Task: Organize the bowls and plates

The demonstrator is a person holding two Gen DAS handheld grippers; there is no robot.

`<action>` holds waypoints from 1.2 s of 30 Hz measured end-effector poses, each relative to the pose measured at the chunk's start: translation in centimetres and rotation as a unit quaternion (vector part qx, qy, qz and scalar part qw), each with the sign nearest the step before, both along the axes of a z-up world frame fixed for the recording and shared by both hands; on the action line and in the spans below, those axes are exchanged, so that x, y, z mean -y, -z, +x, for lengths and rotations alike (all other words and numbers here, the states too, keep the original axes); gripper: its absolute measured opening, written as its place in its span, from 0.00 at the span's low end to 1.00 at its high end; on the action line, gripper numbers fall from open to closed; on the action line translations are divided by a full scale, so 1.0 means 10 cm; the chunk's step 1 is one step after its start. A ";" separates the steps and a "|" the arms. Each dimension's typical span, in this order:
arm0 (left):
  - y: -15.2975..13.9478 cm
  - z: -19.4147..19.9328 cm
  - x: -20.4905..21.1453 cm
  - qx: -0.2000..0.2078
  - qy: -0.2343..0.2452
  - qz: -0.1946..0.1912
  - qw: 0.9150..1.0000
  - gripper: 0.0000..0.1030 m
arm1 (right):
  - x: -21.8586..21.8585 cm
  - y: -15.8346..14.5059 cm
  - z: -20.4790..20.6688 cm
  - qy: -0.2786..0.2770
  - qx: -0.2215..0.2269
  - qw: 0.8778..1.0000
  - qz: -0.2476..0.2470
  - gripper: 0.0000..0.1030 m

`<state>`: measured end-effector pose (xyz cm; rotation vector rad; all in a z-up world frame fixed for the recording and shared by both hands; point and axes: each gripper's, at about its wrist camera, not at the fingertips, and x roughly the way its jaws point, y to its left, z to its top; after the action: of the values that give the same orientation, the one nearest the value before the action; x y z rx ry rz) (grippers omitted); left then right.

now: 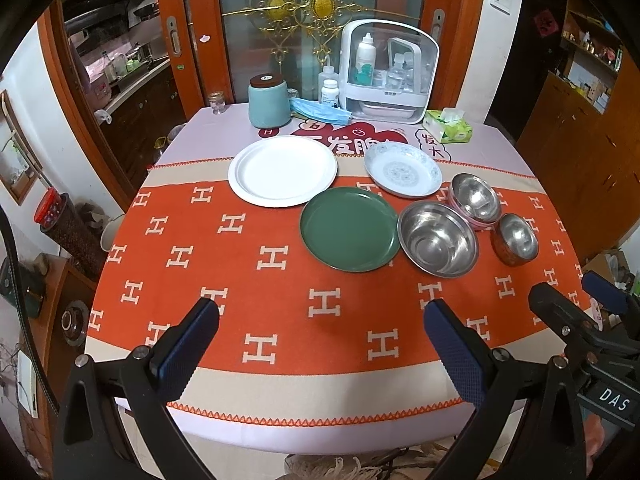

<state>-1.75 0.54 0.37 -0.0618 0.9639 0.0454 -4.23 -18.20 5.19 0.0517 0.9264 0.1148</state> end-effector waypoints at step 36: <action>-0.09 -0.02 -0.03 0.012 -0.010 0.001 1.000 0.99 | -0.01 0.07 0.06 -0.019 -0.006 1.000 0.012 0.96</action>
<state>-1.98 0.88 1.23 -0.0693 0.9401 0.0640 -3.64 -18.09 4.51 0.0564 0.9383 0.1608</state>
